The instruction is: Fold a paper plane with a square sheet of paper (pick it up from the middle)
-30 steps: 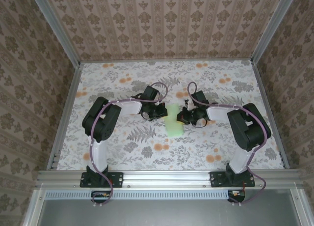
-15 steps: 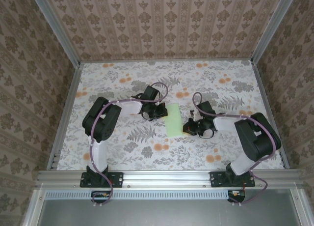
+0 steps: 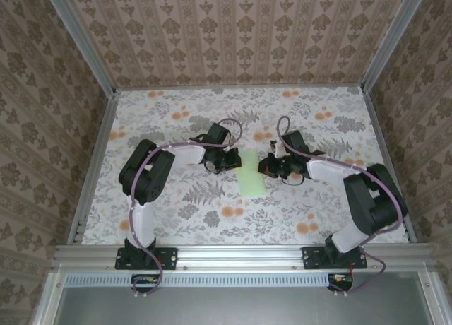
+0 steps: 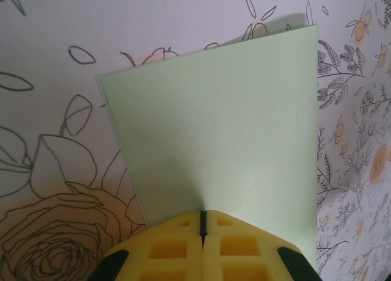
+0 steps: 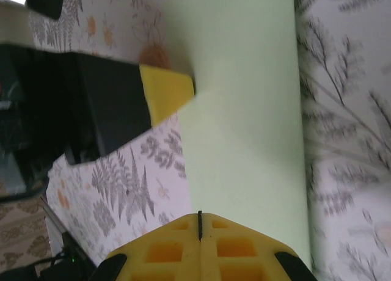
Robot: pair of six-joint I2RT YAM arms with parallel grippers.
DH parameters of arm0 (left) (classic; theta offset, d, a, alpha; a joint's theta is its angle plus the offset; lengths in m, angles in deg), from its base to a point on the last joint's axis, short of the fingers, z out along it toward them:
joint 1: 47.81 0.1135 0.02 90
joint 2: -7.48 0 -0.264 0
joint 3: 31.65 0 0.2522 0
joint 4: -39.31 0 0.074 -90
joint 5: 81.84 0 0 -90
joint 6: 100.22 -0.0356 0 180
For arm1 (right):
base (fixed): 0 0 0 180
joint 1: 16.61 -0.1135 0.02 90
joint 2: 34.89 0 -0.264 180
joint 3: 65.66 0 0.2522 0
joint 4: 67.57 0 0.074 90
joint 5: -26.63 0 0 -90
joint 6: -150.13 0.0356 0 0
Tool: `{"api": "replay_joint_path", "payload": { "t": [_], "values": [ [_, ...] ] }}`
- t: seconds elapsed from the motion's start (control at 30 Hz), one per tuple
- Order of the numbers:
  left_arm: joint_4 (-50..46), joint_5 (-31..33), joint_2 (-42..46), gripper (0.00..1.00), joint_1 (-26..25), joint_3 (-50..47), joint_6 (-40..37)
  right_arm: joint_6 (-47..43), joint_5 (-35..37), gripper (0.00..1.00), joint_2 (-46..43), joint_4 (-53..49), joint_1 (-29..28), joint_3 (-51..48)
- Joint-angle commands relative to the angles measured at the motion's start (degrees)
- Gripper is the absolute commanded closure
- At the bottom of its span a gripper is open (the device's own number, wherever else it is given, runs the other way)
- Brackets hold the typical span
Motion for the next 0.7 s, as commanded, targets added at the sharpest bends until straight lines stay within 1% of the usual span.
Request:
{"api": "replay_joint_path", "payload": {
  "t": [0.0, 0.1, 0.2, 0.37, 0.5, 0.67],
  "values": [
    [-12.2, 7.7, -7.1, 1.0, -1.3, -3.5, -1.8, 1.4, -0.2, 0.98, 5.5, 2.0, -1.5, 3.0],
    [-12.5, 7.7, -7.1, 1.0, -1.5, -3.1, -1.9, 1.5, -2.1, 0.97, 8.5, 3.8, -1.7, 3.3],
    [-12.7, 7.9, -7.1, 1.0, -1.6, -3.0, -1.8, 0.4, -2.4, 0.97, 9.5, 4.2, -1.6, 1.8],
    [-13.0, 8.3, -7.3, 1.0, -1.6, -3.3, -1.0, -2.1, -3.2, 0.97, 9.2, 6.2, -0.6, -4.8],
    [-13.0, 8.6, -7.2, 1.0, -1.7, -3.8, -0.4, -3.2, -4.3, 0.97, 7.8, 7.4, 0.5, -10.8],
    [-12.6, 8.4, -7.0, 1.0, -1.6, -4.4, -0.1, -4.6, -1.9, 0.97, 2.2, 1.6, 0.6, -15.2]
  ]
}}
